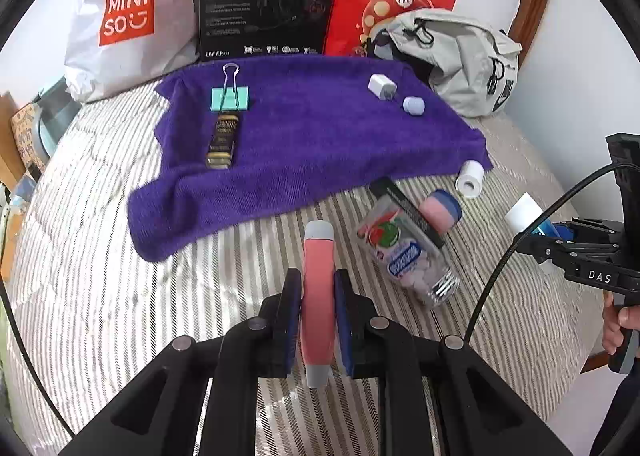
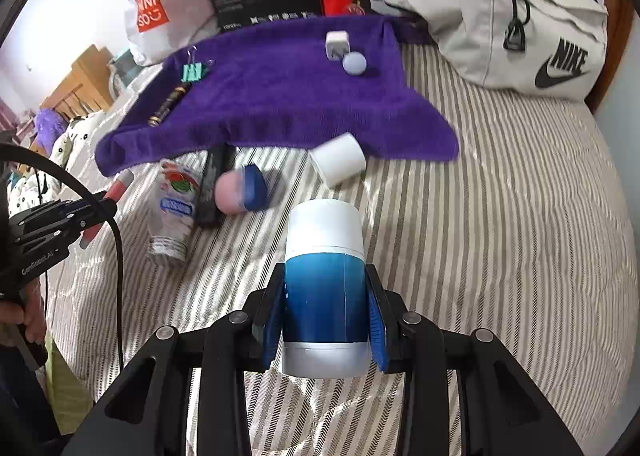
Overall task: Organize rigid objects
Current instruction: 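Carry the pink tube onto the towel with the left tool while the right tool carries the blue-white deodorant there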
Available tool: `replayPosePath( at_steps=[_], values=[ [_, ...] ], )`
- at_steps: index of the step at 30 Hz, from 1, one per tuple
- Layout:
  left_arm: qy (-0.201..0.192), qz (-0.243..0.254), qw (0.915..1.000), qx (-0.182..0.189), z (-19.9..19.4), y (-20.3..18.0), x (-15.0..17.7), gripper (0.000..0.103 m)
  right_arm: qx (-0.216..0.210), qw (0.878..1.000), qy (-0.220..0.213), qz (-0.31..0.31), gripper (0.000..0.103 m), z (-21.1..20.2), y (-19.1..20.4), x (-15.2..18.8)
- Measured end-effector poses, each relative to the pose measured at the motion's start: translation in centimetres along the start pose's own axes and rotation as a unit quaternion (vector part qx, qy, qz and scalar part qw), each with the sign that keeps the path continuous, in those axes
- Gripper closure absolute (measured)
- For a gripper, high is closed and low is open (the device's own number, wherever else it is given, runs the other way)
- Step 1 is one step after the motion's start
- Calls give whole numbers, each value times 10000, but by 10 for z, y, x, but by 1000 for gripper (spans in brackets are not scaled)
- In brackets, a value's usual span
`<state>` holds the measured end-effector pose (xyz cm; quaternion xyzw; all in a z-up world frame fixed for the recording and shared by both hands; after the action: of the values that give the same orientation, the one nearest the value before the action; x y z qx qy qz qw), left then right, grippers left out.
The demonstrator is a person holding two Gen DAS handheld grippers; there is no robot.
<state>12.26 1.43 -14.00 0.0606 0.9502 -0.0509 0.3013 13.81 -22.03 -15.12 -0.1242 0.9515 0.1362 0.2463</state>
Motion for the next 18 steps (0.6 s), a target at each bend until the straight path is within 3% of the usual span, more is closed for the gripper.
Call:
replayPosePath(
  at_steps=[18],
  values=[
    [-219,-199,9995,-136,3,31,-68,87,-393,9986,-310,-166,67,-3,0,-84]
  ],
)
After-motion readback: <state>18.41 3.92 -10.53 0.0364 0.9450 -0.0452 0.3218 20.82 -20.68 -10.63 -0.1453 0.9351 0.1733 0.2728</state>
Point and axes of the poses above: each gripper's, at about its wrist camera, not at the fingertips, and z roughly the way its jaws point, y to its left, x to its underside, the point moved 6 cm from there along z, roughly the way its jaws point, and after that the axes turned 5 degrees about -x, right-handed, at the moved point
